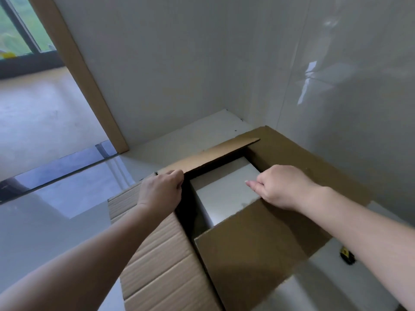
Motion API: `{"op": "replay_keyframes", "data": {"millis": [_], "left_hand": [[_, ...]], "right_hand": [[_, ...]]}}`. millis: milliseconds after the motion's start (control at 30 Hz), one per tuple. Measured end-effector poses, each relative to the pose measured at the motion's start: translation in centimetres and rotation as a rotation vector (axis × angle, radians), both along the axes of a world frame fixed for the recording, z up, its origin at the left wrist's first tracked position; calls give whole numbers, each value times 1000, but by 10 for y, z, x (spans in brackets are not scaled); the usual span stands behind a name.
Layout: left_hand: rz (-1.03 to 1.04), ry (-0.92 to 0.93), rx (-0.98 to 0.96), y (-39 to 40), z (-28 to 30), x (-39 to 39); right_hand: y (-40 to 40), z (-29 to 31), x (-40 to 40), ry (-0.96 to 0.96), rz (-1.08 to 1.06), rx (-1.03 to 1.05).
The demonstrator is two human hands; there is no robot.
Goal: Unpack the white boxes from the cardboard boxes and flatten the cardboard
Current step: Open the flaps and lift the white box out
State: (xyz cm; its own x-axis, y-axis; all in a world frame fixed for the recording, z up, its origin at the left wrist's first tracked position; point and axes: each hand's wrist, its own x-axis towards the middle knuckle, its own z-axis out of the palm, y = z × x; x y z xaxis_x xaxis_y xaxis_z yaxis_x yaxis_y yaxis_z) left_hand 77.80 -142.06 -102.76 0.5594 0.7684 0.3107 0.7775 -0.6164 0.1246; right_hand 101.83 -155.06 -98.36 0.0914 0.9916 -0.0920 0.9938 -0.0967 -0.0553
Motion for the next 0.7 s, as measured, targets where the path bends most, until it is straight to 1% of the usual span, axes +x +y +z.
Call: {"op": "replay_keyframes", "data": {"millis": [67, 133, 233, 300, 367, 433, 533, 633, 700], "left_hand": [[-31, -66, 3, 10, 12, 1], [-43, -68, 19, 21, 20, 3], [-21, 55, 49, 33, 21, 9], [-23, 127, 39, 36, 18, 14], [-25, 184, 33, 41, 9, 19], [-5, 213, -15, 46, -1, 23], [11, 268, -57, 57, -16, 30], [37, 313, -56, 68, -26, 34], [67, 320, -90, 76, -32, 36]], "right_hand": [[-8, 24, -1, -38, -11, -111], [-21, 45, -2, -57, -3, -274], [-47, 69, -10, -113, 29, -474], [-64, 70, -15, -150, 48, -564], [-78, 58, -19, -167, 89, -656], [-90, 34, -23, -145, 143, -727], [-104, -2, -25, -110, 177, -750], [-110, -26, -30, -96, 207, -754], [-111, -40, -33, -99, 220, -786]]}}
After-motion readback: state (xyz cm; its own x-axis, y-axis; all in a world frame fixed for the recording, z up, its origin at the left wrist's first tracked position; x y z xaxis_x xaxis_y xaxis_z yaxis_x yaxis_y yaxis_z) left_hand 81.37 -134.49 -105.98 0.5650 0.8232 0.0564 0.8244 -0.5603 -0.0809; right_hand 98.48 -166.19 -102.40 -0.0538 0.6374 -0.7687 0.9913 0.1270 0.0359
